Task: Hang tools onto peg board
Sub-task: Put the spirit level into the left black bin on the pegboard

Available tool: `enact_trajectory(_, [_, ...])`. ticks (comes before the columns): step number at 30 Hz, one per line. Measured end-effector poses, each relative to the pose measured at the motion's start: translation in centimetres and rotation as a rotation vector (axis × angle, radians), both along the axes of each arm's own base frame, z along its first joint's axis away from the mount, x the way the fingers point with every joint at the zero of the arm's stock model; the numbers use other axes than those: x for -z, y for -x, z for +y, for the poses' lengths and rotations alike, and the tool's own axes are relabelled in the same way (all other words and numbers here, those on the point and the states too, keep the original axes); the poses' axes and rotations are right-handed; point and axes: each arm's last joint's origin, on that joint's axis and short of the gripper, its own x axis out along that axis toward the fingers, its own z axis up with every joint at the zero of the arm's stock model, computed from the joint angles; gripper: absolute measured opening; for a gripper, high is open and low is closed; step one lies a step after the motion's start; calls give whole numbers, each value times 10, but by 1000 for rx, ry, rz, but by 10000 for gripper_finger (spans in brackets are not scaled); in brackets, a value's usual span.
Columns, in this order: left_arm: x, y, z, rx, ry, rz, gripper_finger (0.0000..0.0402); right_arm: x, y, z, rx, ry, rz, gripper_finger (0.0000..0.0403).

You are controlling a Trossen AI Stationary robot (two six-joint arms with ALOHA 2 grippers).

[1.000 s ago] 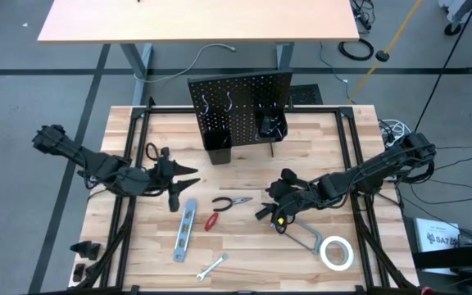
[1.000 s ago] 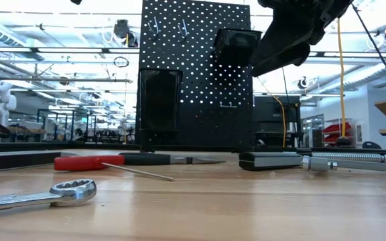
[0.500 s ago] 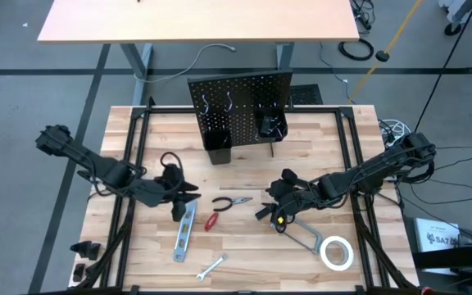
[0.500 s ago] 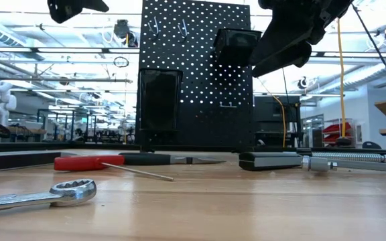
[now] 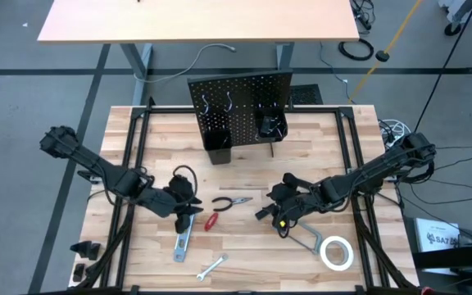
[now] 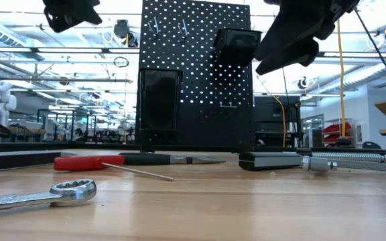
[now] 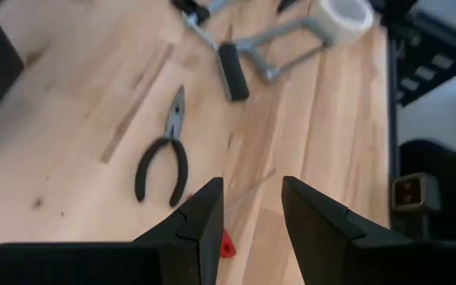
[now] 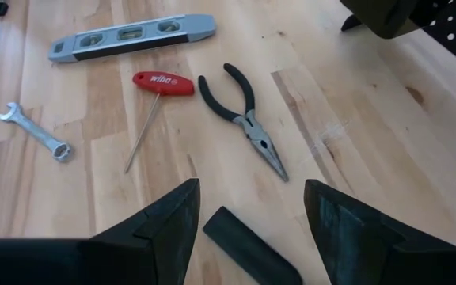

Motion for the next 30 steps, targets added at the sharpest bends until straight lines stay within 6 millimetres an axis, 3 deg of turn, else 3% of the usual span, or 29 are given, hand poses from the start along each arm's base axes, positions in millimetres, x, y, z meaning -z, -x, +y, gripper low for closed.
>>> enact_trajectory(12, [45, -23, -15, -149, 161, 234, 132, 1, 2, 5, -4, -6, -2, 222])
enact_trajectory(24, [71, -15, -13, -368, 218, 491, 132, 34, -11, 12, 0, 27, 95, 222])
enact_trajectory(30, [80, -17, -18, -394, 270, 559, 132, 38, -15, 15, -35, -29, 97, 222])
